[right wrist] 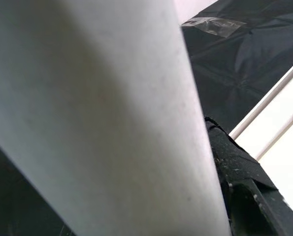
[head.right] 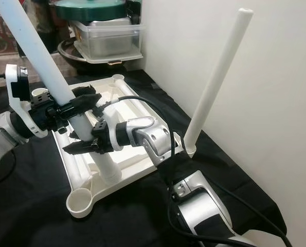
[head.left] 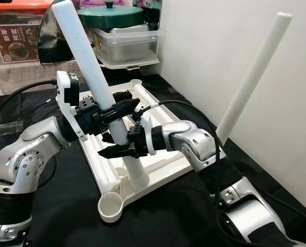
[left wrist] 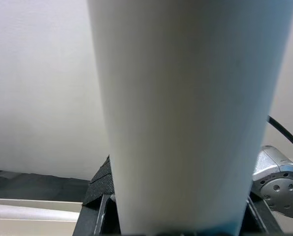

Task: Building children table

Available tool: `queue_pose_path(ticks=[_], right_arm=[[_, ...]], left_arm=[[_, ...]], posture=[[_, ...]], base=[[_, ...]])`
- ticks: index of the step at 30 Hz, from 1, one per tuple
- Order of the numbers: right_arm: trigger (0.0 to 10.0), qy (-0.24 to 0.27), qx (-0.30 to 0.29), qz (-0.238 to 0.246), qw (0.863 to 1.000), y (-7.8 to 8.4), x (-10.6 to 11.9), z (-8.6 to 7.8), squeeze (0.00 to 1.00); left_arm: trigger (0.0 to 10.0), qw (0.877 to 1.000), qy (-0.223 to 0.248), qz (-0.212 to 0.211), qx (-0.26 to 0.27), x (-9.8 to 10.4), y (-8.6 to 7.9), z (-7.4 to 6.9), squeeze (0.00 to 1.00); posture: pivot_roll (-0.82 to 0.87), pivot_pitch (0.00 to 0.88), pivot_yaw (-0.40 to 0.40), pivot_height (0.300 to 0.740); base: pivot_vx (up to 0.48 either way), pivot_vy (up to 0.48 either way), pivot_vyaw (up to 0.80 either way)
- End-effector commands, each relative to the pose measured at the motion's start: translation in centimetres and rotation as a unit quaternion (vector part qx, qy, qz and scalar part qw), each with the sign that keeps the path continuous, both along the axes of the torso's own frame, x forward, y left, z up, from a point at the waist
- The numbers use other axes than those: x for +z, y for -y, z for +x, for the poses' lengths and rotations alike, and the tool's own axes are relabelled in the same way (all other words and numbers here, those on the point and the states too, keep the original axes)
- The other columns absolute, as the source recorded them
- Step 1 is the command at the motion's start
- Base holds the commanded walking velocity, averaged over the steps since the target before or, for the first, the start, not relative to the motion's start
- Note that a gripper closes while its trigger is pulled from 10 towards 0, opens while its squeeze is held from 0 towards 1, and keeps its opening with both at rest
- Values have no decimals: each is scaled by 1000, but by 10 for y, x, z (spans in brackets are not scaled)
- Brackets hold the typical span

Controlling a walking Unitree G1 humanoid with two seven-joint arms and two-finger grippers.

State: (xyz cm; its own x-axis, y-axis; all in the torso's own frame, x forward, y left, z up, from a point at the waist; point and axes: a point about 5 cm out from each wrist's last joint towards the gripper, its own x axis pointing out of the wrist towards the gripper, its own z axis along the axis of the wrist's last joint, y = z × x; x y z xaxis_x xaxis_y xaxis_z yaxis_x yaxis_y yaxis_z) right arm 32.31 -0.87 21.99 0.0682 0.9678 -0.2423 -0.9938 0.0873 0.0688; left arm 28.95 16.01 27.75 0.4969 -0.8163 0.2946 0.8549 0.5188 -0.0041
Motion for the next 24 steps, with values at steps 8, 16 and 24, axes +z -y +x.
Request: queue_pose_path(ticks=[8, 16, 24], right_arm=[[0, 0, 6, 18, 1000, -5, 7, -5, 0], [0, 1, -19, 26, 999, 2, 9, 0, 0], [0, 5, -53, 32, 998, 14, 13, 9, 0]], left_arm=[[10000, 1000, -1, 20, 13, -3, 4, 5, 1000], [10000, 998, 25, -13, 61, 9, -3, 12, 1000], [10000, 995, 48, -77, 46, 34, -10, -1, 1000]], posture=[[24, 0, -78, 740], [23, 0, -69, 740], [25, 0, -70, 740]], base=[[0, 0, 0], [0, 0, 0], [0, 0, 0]])
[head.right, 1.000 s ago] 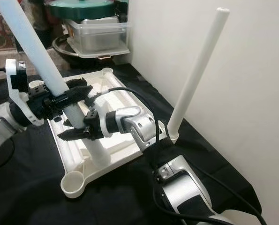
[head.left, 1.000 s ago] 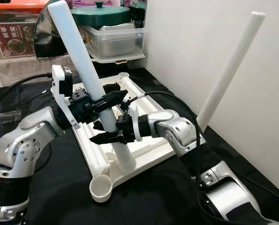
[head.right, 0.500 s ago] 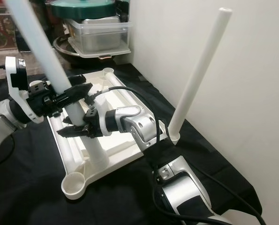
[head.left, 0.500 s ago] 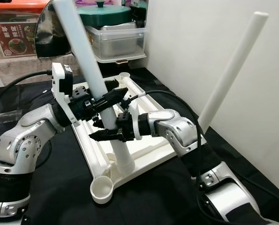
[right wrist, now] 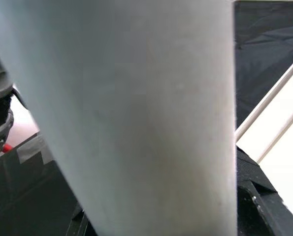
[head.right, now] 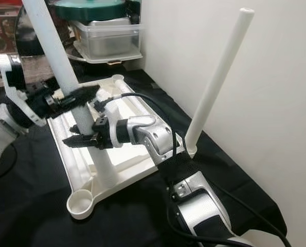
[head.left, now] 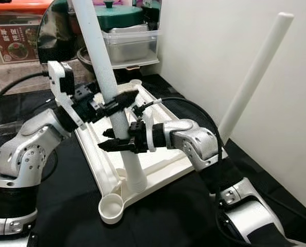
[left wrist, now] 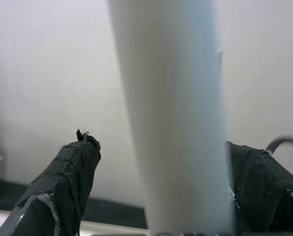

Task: Building children table

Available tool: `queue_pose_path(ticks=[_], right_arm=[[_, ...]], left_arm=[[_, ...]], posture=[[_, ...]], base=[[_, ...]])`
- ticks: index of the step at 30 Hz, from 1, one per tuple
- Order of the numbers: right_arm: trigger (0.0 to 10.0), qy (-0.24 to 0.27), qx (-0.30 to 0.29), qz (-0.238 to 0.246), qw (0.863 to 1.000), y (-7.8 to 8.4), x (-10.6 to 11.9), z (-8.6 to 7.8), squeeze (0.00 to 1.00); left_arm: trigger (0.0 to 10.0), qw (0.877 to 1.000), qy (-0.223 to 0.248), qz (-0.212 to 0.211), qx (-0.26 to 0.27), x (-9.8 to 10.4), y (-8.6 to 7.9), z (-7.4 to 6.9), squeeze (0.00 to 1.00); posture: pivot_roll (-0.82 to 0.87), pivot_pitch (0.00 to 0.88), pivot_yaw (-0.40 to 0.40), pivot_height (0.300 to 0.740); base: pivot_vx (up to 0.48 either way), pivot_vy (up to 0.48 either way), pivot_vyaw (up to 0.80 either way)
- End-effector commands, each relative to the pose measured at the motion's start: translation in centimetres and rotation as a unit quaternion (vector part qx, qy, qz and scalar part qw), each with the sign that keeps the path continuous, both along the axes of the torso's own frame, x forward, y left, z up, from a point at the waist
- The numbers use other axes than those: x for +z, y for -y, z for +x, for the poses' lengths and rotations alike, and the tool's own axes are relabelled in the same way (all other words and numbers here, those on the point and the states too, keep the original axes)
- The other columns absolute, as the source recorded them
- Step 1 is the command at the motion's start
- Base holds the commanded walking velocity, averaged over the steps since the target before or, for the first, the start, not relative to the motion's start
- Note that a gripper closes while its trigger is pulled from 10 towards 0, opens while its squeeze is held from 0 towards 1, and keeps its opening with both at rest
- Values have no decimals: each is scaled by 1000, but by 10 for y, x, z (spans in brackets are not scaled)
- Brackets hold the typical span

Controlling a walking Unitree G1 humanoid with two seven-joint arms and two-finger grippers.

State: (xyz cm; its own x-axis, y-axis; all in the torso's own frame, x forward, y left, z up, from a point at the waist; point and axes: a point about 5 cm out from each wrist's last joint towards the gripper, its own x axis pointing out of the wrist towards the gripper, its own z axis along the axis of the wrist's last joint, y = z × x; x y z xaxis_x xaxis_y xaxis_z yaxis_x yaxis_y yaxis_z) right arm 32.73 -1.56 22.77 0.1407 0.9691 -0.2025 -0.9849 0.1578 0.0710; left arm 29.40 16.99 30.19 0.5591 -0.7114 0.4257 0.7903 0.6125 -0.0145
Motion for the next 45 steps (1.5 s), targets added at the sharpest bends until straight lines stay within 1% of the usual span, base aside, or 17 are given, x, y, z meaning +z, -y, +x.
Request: queue_pose_path(ticks=[1, 2, 3, 5, 7, 8, 10, 11, 13, 15, 19, 21, 22, 27, 30, 36, 45], right_arm=[[0, 4, -28, 16, 999, 11, 7, 8, 0], [0, 5, -40, 20, 999, 14, 9, 11, 0], [0, 5, -40, 20, 999, 14, 9, 11, 0], [0, 4, -63, 31, 998, 20, 12, 16, 0], [0, 3, -78, 38, 996, 23, 14, 20, 0], [0, 3, -84, 42, 996, 24, 15, 21, 0], [0, 5, -98, 47, 994, 28, 17, 25, 0], [0, 6, -107, 50, 993, 30, 19, 27, 0], [0, 7, -124, 58, 991, 35, 23, 31, 0], [0, 17, -190, 98, 977, 53, 41, 47, 0], [0, 18, -237, 142, 961, 68, 59, 56, 0], [0, 18, -251, 167, 953, 75, 69, 58, 0], [0, 18, -274, 205, 939, 82, 81, 60, 0], [0, 14, -314, 243, 918, 86, 89, 64, 0], [0, 1, -388, 342, 856, 96, 104, 73, 0], [0, 3, -379, 374, 847, 90, 106, 71, 0], [0, -11, -333, 385, 861, 73, 102, 64, 0]], left_arm=[[10000, 999, 23, -41, -19, 19, -3, -9, 1000], [10000, 996, 30, -74, -32, 27, -7, -14, 1000], [10000, 996, 30, -74, -32, 27, -7, -14, 1000], [10000, 989, 35, -137, -54, 39, -14, -19, 1000], [10000, 986, 32, -153, -59, 38, -16, -21, 1000], [10000, 986, 32, -154, -59, 37, -16, -22, 545], [10000, 987, 29, -151, -56, 33, -15, -23, 545], [10000, 987, 27, -149, -54, 31, -14, -23, 0], [10000, 988, 24, -143, -50, 27, -14, -25, 0], [10000, 994, 12, -112, -7, 11, -17, -27, 0], [10000, 995, -11, -87, 46, -6, -22, -27, 0], [10000, 993, -26, -84, 77, -15, -26, -27, 0], [10000, 988, -49, -80, 122, -28, -30, -28, 0], [10000, 982, -70, -64, 161, -39, -32, -28, 0], [10000, 965, -94, 4, 247, -63, -39, -25, 0], [10000, 965, -96, 32, 243, -72, -38, -30, 0], [10000, 969, -94, 71, 215, -77, -36, -41, 0]], posture=[[26, 0, -71, 740], [26, 0, -71, 740], [26, 0, -71, 740], [28, 0, -72, 740], [25, 0, -70, 740], [25, 0, -70, 740], [24, 0, -69, 740], [24, 0, -69, 740], [24, 0, -70, 740], [23, 0, -70, 740], [26, 0, -72, 740], [25, 0, -73, 740], [35, 0, -80, 740], [37, 0, -81, 740], [45, 0, -82, 740], [48, 0, -78, 740], [65, 0, -81, 740]], base=[[0, 0, 0], [0, 0, 0], [0, 0, 0], [0, 0, 0], [0, 0, 0], [0, 0, 0], [0, 0, 0], [0, 0, 0], [0, 0, 0], [0, 0, 0], [0, 0, 0], [0, 0, 0], [0, 0, 0], [0, 0, 0], [0, 0, 0], [0, 0, 0], [0, 0, 0]])
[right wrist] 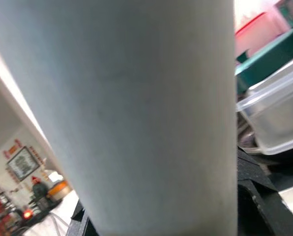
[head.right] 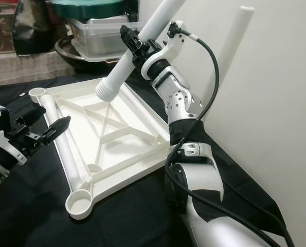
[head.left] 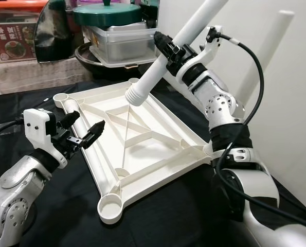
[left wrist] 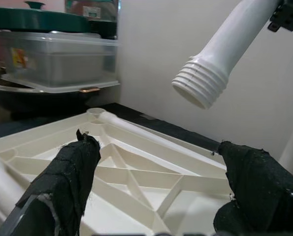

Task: Building children table

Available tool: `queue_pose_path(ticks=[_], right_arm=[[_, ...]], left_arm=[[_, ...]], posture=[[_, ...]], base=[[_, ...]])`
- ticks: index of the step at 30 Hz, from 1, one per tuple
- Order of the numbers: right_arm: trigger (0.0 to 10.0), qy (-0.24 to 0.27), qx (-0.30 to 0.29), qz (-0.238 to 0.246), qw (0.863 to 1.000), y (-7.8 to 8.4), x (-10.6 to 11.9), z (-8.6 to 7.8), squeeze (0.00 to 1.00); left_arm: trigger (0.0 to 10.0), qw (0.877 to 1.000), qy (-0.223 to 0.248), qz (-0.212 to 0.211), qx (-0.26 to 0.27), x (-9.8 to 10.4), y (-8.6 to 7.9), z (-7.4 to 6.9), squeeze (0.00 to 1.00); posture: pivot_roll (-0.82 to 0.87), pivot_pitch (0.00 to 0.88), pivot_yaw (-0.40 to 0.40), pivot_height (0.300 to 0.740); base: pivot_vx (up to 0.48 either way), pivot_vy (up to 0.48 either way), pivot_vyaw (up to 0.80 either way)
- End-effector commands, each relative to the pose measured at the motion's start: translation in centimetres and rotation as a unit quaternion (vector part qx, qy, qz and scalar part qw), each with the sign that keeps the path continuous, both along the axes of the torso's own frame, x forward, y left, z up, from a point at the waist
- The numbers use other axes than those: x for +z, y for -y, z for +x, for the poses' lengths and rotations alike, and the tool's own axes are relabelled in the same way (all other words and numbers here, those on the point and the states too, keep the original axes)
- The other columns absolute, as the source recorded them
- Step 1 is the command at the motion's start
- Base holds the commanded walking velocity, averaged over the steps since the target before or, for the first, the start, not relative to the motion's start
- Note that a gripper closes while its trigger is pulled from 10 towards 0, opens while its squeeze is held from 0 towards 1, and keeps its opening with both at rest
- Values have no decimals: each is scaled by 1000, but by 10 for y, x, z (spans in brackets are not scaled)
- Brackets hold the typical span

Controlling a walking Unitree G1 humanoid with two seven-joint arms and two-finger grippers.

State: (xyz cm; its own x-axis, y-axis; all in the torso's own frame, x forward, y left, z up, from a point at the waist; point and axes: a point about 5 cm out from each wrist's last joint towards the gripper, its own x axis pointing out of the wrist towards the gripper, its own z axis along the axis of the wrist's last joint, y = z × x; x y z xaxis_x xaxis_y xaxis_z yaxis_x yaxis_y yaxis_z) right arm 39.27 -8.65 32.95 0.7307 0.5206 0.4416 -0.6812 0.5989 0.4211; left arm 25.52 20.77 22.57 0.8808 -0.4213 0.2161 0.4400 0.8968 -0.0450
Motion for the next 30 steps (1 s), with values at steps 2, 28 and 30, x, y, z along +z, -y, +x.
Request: queue_pose_path(ticks=[2, 28, 30], right_arm=[[0, 4, 10, 9, 1000, 1, 0, -3, 0], [0, 155, 342, -91, 922, -63, -10, -70, 0], [0, 156, 353, -91, 918, -66, -10, -74, 0]], left_arm=[[10000, 1000, -4, 13, -7, -2, 2, -3, 0], [10000, 977, -31, 86, -195, 8, 4, -15, 0], [10000, 975, -35, 89, -202, 6, 7, -13, 0]], posture=[[65, 0, -81, 740], [70, 0, -84, 740], [69, 0, -84, 740]], base=[[0, 0, 0], [0, 0, 0], [0, 0, 0]])
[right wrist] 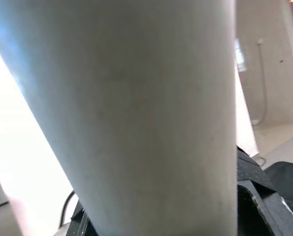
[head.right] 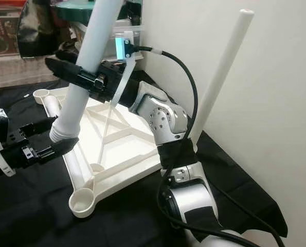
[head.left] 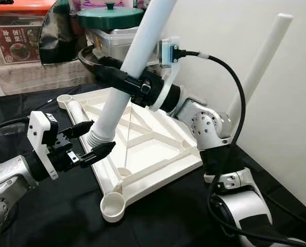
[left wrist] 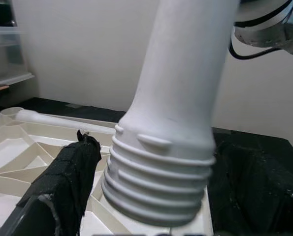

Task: Building children table

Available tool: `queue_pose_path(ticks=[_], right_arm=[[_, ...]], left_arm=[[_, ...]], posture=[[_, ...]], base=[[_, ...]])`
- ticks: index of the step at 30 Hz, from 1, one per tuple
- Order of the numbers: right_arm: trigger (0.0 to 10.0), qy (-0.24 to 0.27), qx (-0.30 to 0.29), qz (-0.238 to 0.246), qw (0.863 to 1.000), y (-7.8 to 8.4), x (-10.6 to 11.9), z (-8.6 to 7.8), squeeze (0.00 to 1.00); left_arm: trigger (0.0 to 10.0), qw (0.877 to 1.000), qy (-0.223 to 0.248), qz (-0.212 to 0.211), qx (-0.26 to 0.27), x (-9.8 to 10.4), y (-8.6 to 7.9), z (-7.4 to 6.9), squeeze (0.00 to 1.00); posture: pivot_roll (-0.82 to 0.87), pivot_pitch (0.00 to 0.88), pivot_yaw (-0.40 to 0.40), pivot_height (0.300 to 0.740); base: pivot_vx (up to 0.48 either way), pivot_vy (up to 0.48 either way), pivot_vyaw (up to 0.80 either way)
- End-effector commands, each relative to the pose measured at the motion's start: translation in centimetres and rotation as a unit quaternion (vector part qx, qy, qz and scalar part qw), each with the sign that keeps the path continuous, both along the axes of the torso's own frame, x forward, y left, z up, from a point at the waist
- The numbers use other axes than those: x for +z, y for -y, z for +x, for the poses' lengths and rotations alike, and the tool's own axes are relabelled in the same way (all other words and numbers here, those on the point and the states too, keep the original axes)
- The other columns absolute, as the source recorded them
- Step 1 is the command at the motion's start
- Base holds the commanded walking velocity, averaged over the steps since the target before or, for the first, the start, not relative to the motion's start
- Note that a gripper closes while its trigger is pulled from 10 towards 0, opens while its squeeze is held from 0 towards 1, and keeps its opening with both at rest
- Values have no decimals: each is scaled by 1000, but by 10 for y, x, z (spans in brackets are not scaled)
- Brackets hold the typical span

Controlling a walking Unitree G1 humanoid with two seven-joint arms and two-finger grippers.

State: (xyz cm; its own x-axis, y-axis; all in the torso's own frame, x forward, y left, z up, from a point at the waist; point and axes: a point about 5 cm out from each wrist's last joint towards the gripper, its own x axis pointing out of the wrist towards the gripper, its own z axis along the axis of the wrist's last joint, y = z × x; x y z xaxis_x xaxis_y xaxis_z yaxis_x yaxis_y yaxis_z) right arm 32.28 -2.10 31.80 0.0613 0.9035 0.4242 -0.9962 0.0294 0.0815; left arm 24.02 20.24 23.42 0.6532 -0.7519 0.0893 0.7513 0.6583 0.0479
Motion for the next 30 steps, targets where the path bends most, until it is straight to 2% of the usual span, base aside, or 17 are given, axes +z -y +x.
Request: queue_pose_path(ticks=[1, 5, 6, 7, 13, 19, 20, 24, 25, 26, 28, 29, 30], right_arm=[[0, 3, 12, 4, 1000, 0, 1, -4, 0], [0, 8, 49, -6, 999, -10, -2, -16, 0], [0, 10, 55, -7, 998, -12, -3, -18, 0], [0, 11, 59, -8, 998, -14, -3, -19, 0], [0, 9, 60, -9, 998, -16, -3, -21, 0], [0, 2, 46, -8, 999, -16, -3, -19, 0], [10000, -12, 26, -18, 999, -18, -5, -16, 0], [10000, -27, 4, -32, 999, -19, -7, -11, 0], [10000, -48, -22, -29, 998, -19, -9, -6, 1000], [10000, -74, -59, -22, 995, -18, -11, 0, 1000], [10000, -74, -59, -22, 995, -18, -11, 0, 1000], [10000, -97, -90, -18, 991, -18, -13, 5, 835], [10000, -97, -90, -18, 991, -18, -13, 5, 835]], left_arm=[[10000, 1000, -10, 15, -7, -2, 1, 2, 0], [10000, 998, -22, 38, -45, -5, 9, 3, 0], [6431, 997, -26, 48, -60, -5, 11, 3, 0], [0, 996, -30, 54, -71, -6, 12, 2, 0], [0, 992, -35, 76, -94, -9, 14, 0, 0], [0, 992, -33, 78, -98, -10, 15, -1, 0], [0, 992, -31, 78, -91, -9, 15, 0, 0], [0, 993, -28, 77, -84, -9, 14, 1, 0], [0, 994, -24, 78, -77, -8, 13, 2, 0], [6824, 995, -15, 81, -62, -6, 12, 4, 0], [6824, 995, -15, 81, -62, -6, 12, 4, 0], [9765, 995, -7, 83, -49, -4, 12, 6, 0], [9765, 995, -7, 83, -49, -4, 12, 6, 0]], posture=[[69, 0, -84, 740], [67, 0, -83, 740], [68, 0, -82, 740], [69, 0, -82, 740], [67, 0, -80, 740], [67, 0, -80, 740], [67, 0, -80, 740], [67, 0, -80, 740], [70, 0, -79, 740], [68, 0, -79, 740], [68, 0, -79, 740], [68, 0, -79, 740], [68, 0, -79, 740]], base=[[0, 0, 0], [0, 0, 0], [0, 0, 0], [0, 0, 0], [0, 0, 0], [0, 0, 0], [0, 0, 0], [0, 0, 0], [0, 0, 0], [0, 0, 0], [0, 0, 0], [0, 0, 0], [0, 0, 0]])
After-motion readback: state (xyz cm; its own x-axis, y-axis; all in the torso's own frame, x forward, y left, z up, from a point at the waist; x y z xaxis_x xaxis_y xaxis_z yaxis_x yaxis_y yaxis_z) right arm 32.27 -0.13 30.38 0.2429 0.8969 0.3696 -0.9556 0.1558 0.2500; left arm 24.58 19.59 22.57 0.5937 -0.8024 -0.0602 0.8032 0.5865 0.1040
